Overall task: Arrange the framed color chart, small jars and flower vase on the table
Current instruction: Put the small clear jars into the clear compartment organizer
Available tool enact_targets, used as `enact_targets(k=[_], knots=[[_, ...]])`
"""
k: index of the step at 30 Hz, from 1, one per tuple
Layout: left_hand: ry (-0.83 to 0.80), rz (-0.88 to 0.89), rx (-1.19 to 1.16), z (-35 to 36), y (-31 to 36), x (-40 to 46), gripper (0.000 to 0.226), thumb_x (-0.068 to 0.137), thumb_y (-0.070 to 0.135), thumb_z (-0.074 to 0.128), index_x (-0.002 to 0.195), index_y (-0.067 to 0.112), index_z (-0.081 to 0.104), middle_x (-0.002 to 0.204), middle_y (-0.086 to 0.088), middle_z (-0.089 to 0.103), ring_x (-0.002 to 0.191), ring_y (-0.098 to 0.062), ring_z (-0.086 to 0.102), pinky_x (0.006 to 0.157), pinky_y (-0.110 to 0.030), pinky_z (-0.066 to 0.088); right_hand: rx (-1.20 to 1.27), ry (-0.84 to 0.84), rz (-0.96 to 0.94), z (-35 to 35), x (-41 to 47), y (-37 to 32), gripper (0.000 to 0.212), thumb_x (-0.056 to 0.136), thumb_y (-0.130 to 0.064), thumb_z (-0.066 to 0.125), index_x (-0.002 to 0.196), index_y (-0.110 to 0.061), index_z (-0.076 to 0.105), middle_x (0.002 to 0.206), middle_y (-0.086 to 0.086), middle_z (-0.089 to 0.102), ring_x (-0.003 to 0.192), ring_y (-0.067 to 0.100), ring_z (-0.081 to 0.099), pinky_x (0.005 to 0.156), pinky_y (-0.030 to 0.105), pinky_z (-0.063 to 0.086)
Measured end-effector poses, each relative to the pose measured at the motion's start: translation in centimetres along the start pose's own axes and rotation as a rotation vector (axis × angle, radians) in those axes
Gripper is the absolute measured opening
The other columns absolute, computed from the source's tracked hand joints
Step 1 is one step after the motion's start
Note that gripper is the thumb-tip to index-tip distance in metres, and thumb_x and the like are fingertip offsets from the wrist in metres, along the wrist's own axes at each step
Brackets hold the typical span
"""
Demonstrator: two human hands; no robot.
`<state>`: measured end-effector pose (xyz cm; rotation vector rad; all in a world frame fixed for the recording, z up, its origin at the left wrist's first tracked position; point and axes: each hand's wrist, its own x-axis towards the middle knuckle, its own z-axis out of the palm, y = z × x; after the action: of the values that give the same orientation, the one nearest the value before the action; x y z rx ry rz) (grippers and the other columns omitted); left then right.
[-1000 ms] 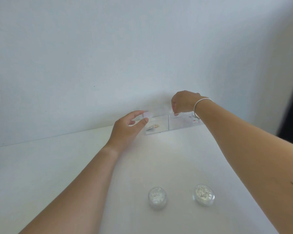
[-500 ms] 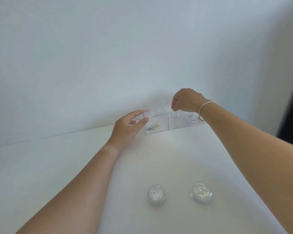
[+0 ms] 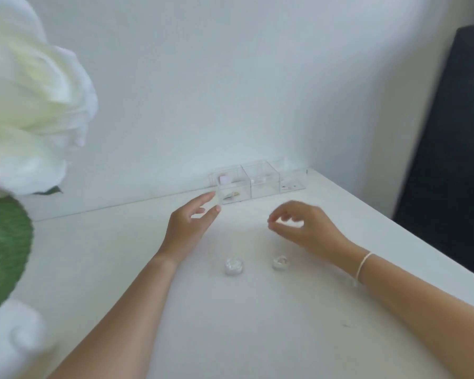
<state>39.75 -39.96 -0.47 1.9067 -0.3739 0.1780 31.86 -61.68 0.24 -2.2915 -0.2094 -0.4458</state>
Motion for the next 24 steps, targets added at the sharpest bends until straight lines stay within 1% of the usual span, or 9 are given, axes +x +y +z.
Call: enact_targets(k=[1, 3, 6, 9, 12, 16, 18, 21, 24], knots=[[-0.022, 0.001, -0.001, -0.2, 0.3, -1.3, 0.028, 0.083, 0.034, 0.062, 0.11, 0.04, 0.063, 0.111, 0.014, 0.062, 0.101, 0.002, 0.055, 0.07, -0.001, 0.039, 0.023, -0.041, 0.007, 0.1, -1.2, 0.0, 0.008, 0.077, -0.032, 0.068, 0.073, -0.037, 0.062, 0.082, -0.019, 0.061, 0.084, 0.005, 0.055, 0.076, 0.02, 0.04], [-0.077, 0.009, -0.006, -0.6, 0.9, -4.0, 0.022, 0.082, 0.031, 0.065, 0.099, 0.045, 0.065, 0.099, 0.02, 0.064, 0.095, -0.003, 0.058, 0.071, -0.006, 0.041, 0.042, -0.107, 0.0, 0.1, -3.2, -0.2, 0.007, 0.075, -0.04, 0.069, 0.075, -0.04, 0.062, 0.08, -0.027, 0.06, 0.085, -0.004, 0.052, 0.076, 0.009, 0.037], [-0.182, 0.055, 0.046, -0.7, 1.2, -7.0, 0.022, 0.079, 0.029, 0.069, 0.091, 0.047, 0.066, 0.09, 0.036, 0.065, 0.089, 0.01, 0.056, 0.079, -0.011, 0.04, 0.011, -0.158, -0.012, -0.3, -5.1, -0.8, 0.013, 0.073, -0.043, 0.07, 0.082, -0.042, 0.06, 0.083, -0.033, 0.057, 0.089, -0.006, 0.049, 0.076, 0.001, 0.033], [-0.239, 0.077, 0.117, -0.5, 1.2, -8.6, 0.024, 0.075, 0.035, 0.073, 0.092, 0.05, 0.065, 0.097, 0.031, 0.064, 0.093, 0.018, 0.051, 0.078, 0.0, 0.036, -0.087, -0.196, -0.03, -0.5, -5.5, -1.2, 0.018, 0.074, -0.035, 0.071, 0.088, -0.037, 0.058, 0.095, -0.021, 0.058, 0.094, 0.004, 0.051, 0.082, 0.012, 0.036], [-0.244, 0.126, 0.215, -0.2, 1.1, -8.9, 0.026, 0.074, 0.032, 0.073, 0.093, 0.048, 0.065, 0.093, 0.031, 0.06, 0.091, 0.013, 0.051, 0.077, -0.001, 0.036, -0.164, -0.18, -0.029, -0.4, -5.3, -1.1, 0.015, 0.079, -0.028, 0.065, 0.093, -0.029, 0.06, 0.102, -0.007, 0.063, 0.095, 0.011, 0.051, 0.085, 0.022, 0.038], [-0.223, 0.208, 0.319, 0.2, 0.7, -8.3, 0.022, 0.079, 0.021, 0.067, 0.098, 0.032, 0.069, 0.097, 0.027, 0.061, 0.095, 0.004, 0.054, 0.079, -0.002, 0.035, -0.169, -0.159, -0.045, -0.1, -4.9, -0.4, 0.01, 0.081, -0.028, 0.063, 0.086, -0.033, 0.057, 0.096, -0.009, 0.063, 0.091, 0.011, 0.051, 0.078, 0.021, 0.036], [-0.209, 0.216, 0.328, 0.3, 0.5, -7.9, 0.018, 0.08, 0.021, 0.066, 0.096, 0.03, 0.07, 0.093, 0.025, 0.061, 0.093, 0.004, 0.055, 0.076, 0.0, 0.035, -0.143, -0.134, -0.059, 0.1, -4.5, 0.0, 0.01, 0.08, -0.027, 0.064, 0.085, -0.032, 0.058, 0.091, -0.013, 0.061, 0.087, 0.01, 0.051, 0.074, 0.016, 0.035], [-0.2, 0.214, 0.35, 0.4, 0.1, -7.3, 0.018, 0.081, 0.024, 0.066, 0.094, 0.036, 0.069, 0.088, 0.025, 0.059, 0.091, 0.001, 0.054, 0.074, -0.005, 0.036, -0.071, -0.046, -0.042, 0.2, -3.4, 0.6, 0.009, 0.08, -0.025, 0.066, 0.086, -0.028, 0.061, 0.088, -0.015, 0.06, 0.087, 0.011, 0.053, 0.074, 0.016, 0.038], [-0.151, 0.203, 0.291, 0.9, 0.2, -6.6, 0.025, 0.08, 0.025, 0.068, 0.082, 0.05, 0.063, 0.088, 0.026, 0.061, 0.087, 0.002, 0.052, 0.07, -0.003, 0.035, 0.023, 0.057, 0.01, 0.4, -1.8, 1.3, 0.012, 0.081, -0.023, 0.065, 0.08, -0.033, 0.058, 0.091, -0.013, 0.062, 0.087, 0.01, 0.055, 0.072, 0.014, 0.04]])
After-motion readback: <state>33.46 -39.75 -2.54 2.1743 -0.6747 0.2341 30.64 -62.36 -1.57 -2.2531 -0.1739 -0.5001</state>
